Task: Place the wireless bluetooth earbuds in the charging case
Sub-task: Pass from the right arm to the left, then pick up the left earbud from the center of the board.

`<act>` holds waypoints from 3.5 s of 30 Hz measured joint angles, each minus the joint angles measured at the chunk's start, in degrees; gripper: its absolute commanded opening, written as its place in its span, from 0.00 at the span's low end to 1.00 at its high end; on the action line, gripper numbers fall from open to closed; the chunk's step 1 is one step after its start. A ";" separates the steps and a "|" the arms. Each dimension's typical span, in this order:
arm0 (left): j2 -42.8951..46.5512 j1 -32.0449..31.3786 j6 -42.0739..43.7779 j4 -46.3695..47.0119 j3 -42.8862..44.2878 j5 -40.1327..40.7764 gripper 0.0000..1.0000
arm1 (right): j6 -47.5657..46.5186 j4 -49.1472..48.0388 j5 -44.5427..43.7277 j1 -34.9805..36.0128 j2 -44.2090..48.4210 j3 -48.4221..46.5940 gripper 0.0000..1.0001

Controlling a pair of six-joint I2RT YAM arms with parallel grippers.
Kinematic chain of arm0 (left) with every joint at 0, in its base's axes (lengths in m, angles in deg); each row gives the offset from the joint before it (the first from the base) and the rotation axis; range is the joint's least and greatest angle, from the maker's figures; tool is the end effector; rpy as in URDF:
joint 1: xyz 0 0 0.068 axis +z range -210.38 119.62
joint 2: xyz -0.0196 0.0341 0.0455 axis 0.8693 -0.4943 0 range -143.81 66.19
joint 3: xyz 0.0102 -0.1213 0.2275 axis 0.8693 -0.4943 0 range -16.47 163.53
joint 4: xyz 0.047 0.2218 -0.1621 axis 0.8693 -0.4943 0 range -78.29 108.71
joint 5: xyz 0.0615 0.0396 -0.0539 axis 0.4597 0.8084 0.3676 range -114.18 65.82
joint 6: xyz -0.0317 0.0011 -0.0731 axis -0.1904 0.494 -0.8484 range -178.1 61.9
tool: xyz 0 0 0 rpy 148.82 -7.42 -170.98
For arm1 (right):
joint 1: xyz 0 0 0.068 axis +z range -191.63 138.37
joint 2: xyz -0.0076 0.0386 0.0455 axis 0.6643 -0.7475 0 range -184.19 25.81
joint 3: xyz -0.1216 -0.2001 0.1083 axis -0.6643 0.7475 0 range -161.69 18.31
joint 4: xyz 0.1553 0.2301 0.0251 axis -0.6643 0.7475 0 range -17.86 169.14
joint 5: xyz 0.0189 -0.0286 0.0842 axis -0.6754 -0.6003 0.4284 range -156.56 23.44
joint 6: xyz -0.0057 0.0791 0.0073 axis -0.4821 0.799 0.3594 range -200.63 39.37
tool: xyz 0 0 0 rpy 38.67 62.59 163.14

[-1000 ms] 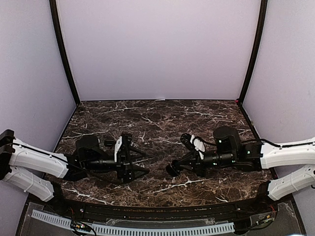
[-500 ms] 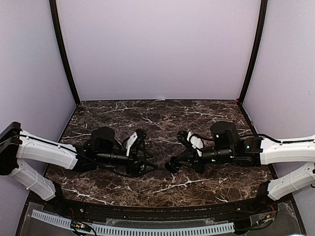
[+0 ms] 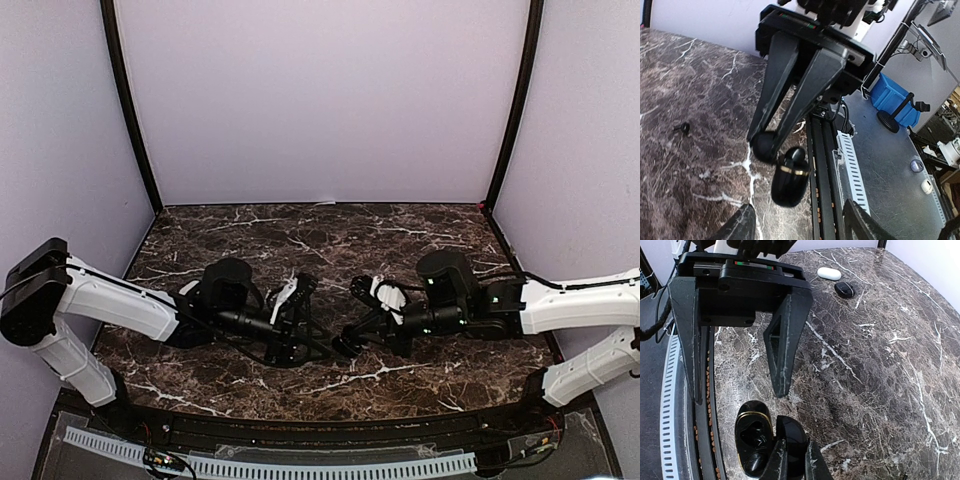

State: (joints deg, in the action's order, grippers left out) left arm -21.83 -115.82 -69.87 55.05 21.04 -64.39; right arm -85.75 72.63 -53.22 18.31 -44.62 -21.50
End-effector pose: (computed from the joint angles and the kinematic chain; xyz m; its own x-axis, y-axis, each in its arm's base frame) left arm 0.1607 -0.3114 0.1659 -0.3367 0.2141 -0.9170 0.9350 -0.0394 -0.3525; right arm 0.1438 0.2800 0.1925 -0.1738 -0.4737 -0.8633 -0.9604 0.2752 0.0423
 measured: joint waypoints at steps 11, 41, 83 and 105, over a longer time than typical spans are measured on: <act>-2.93 -0.28 3.34 0.33 1.81 -1.27 0.56 | -0.39 -0.39 0.55 0.35 -1.66 -0.92 0.03; -6.38 -2.05 10.19 -4.28 4.70 -2.67 0.20 | -0.46 0.17 2.03 0.72 -4.24 -1.90 0.20; 7.50 8.59 5.18 15.06 -16.17 9.84 0.20 | 21.70 -7.41 -20.52 -14.29 2.10 13.22 0.49; 8.28 8.68 7.41 20.70 -20.92 11.10 0.20 | 19.06 -54.62 -32.74 -5.51 -18.45 32.76 0.49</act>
State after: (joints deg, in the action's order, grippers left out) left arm -13.55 -107.14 -62.46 75.75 0.13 -53.29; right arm -66.69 18.01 -85.96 12.81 -63.07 11.26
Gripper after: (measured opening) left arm 0.271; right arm 0.494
